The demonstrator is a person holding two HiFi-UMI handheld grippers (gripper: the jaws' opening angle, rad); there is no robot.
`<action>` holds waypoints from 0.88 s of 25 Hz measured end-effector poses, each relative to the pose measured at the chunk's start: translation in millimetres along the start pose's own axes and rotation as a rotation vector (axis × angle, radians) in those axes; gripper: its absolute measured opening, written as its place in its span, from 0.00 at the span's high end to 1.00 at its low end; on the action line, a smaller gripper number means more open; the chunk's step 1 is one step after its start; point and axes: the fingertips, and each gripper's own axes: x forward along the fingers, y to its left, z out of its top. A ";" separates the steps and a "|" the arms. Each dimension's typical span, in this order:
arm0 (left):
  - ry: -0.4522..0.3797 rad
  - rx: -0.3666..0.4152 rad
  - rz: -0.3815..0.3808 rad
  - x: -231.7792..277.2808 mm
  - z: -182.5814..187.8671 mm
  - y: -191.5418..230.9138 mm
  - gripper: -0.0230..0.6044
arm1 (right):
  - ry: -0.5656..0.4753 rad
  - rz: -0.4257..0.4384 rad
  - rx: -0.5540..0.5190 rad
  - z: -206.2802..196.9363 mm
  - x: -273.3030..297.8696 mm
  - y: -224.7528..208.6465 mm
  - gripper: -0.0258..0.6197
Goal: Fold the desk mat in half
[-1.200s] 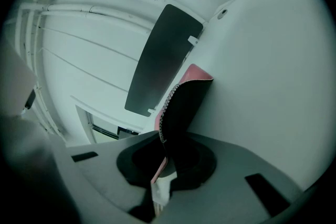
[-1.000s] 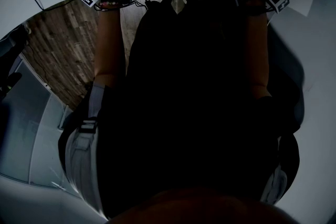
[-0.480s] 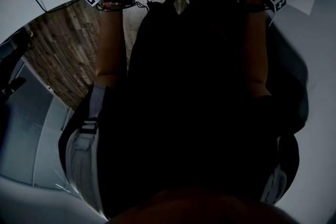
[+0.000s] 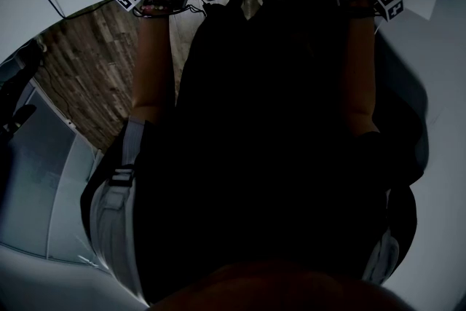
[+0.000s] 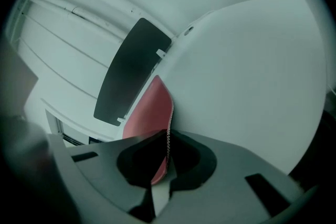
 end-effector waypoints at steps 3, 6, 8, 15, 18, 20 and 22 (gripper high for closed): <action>0.000 0.004 0.007 -0.7 -1.1 -0.4 0.92 | -0.003 0.023 -0.002 2.0 -3.9 4.1 0.90; 0.008 0.009 0.019 -0.8 -2.3 3.8 0.92 | 0.007 0.036 -0.016 1.7 -2.5 7.1 0.90; 0.015 0.002 0.025 -1.0 -4.1 6.8 0.92 | 0.015 0.040 -0.018 1.3 -1.7 8.8 0.90; 0.035 -0.015 0.052 -1.3 -10.2 15.8 0.92 | 0.040 0.029 -0.031 -0.5 -1.1 8.5 0.90; 0.038 -0.021 0.063 -1.4 -11.9 19.8 0.92 | 0.048 0.023 -0.037 -1.0 -1.4 6.6 0.90; 0.043 -0.032 0.072 -2.4 -13.5 22.9 0.92 | 0.059 0.017 -0.038 -2.9 -1.7 4.9 0.90; 0.049 -0.045 0.073 -2.6 -15.4 24.4 0.92 | 0.069 0.010 -0.035 -4.8 -2.5 2.7 0.90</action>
